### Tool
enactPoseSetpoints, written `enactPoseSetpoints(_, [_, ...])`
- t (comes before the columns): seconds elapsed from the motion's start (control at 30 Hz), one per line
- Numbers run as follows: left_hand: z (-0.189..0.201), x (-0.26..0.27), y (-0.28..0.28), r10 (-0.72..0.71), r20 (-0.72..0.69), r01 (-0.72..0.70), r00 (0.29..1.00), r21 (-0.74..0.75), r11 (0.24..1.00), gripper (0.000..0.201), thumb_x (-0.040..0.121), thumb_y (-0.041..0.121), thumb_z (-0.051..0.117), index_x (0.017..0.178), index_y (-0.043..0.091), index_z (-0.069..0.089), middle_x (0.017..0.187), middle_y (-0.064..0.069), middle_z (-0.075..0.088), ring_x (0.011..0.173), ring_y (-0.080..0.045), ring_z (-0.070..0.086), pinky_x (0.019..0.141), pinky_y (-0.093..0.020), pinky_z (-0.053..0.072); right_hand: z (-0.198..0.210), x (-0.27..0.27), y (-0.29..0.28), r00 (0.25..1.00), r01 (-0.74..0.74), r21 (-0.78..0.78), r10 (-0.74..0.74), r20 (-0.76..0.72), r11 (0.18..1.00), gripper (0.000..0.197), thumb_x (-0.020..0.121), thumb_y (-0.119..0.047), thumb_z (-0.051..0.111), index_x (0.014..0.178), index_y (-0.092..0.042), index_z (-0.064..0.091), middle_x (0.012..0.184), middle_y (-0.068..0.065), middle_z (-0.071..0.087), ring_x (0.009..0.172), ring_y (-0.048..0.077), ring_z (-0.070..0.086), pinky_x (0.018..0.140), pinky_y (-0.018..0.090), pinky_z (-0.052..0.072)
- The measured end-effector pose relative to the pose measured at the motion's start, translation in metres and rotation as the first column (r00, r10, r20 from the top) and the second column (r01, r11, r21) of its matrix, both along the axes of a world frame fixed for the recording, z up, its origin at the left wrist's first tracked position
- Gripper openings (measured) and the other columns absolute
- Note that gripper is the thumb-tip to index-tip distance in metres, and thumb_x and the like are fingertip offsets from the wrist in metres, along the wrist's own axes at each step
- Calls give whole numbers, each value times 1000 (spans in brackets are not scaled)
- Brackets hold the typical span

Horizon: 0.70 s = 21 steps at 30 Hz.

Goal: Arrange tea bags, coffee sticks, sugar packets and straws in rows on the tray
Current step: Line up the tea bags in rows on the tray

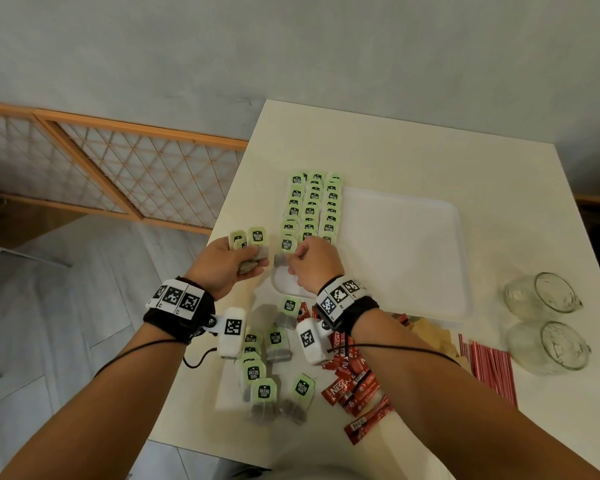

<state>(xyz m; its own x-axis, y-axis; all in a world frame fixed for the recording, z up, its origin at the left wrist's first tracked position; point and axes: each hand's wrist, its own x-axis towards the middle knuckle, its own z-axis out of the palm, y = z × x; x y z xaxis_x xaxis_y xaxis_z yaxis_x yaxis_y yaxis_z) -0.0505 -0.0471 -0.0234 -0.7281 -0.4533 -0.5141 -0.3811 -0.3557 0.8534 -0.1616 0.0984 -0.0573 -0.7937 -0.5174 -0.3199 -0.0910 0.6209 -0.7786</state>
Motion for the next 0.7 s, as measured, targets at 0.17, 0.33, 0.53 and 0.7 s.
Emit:
enactPoseSetpoints(0.17, [2, -1, 5, -4, -6, 5, 1000, 19, 1000, 10, 98, 2, 56, 99, 3, 66, 86, -12, 72, 73, -18, 70, 66, -25, 60, 3, 0, 8, 999, 30, -63, -31, -20, 998, 35, 89, -28, 71, 68, -21, 44, 75, 9, 70, 74, 26, 72, 66, 48, 60])
enactPoseSetpoints(0.33, [1, -3, 13, -84, -1, 84, 996, -4, 996, 10, 99, 3, 56, 100, 5, 65, 82, -9, 72, 72, -15, 70, 66, -24, 58, 24, 5, 21, 992, -32, -193, 56, 115, 981, 38, 101, -46, 56, 86, -14, 70, 77, 2, 75, 55, 17, 54, 55, 32, 49])
enactPoseSetpoints(0.53, [1, -8, 29, -199, -1, 199, 980, -1, 980, 12, 100, 3, 52, 103, 5, 64, 59, -1, 64, 72, -15, 65, 68, -24, 56, 23, 13, 36, 988, -98, -206, 119, 94, 974, 35, 99, -41, 62, 81, -14, 76, 72, 3, 71, 48, 10, 47, 49, 25, 40])
enactPoseSetpoints(0.7, [2, -15, 34, -201, -14, 201, 980, 17, 979, 14, 94, 1, 62, 107, 7, 65, 81, -11, 67, 75, -18, 66, 66, -26, 56, 17, 9, 42, 1000, -14, -197, 18, 22, 980, 43, 96, -37, 67, 71, -2, 68, 59, 7, 49, 48, 10, 37, 50, 25, 32])
